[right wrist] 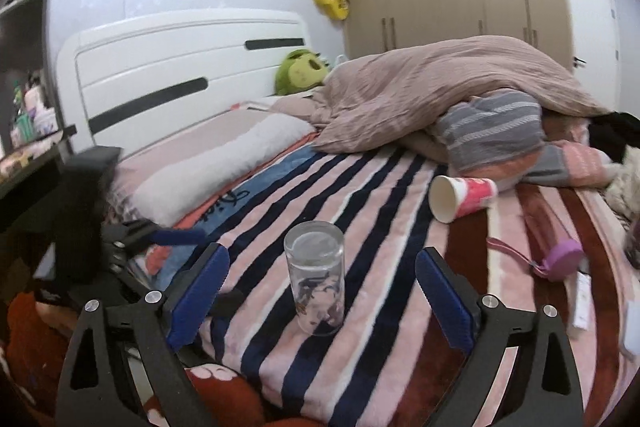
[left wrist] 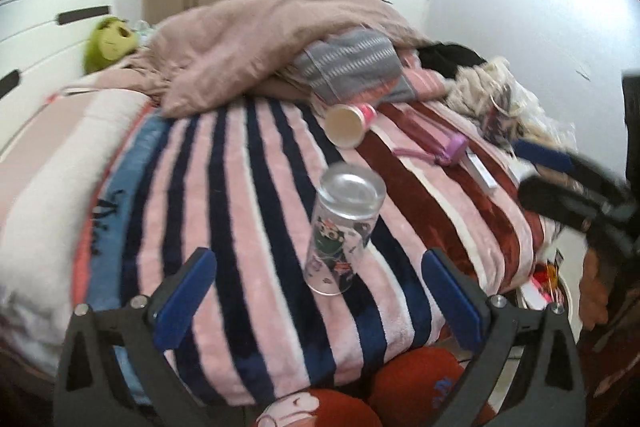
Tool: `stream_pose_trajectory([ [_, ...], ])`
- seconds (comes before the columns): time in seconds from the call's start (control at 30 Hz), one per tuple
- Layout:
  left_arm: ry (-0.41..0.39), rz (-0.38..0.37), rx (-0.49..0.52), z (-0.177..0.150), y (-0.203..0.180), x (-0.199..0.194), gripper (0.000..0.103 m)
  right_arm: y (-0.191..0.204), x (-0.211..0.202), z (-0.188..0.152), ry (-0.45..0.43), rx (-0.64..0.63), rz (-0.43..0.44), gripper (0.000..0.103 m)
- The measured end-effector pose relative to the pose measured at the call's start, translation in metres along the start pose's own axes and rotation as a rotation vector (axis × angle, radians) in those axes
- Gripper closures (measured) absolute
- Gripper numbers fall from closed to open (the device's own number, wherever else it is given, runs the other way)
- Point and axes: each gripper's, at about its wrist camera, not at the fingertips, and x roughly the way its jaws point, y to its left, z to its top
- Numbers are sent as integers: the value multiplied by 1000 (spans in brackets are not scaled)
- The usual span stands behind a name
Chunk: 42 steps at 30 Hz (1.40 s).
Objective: Flip cup upside down
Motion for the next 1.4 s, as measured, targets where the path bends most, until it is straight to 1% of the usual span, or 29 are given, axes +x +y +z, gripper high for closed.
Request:
stream_pose_trajectory([
  [0.17,-37,35,-68,7,3,-33,1,1,-20,-4,23,35,-54,8],
  [0.27,-46,64,-70,7,-2,-42,1,0,-28,-8,33,59,-49,8],
  [0.33,-49,70,-72,6,-4,-46,1,0,-32,-10,37,69,-45,8],
  [0.7,-48,74,-76,4,-8,-52,1,4,-43,-17,47,60,-45,8],
  [1.4,-52,85,-76,2,-8,-56,1,4,-43,-17,48,61,-41,8],
])
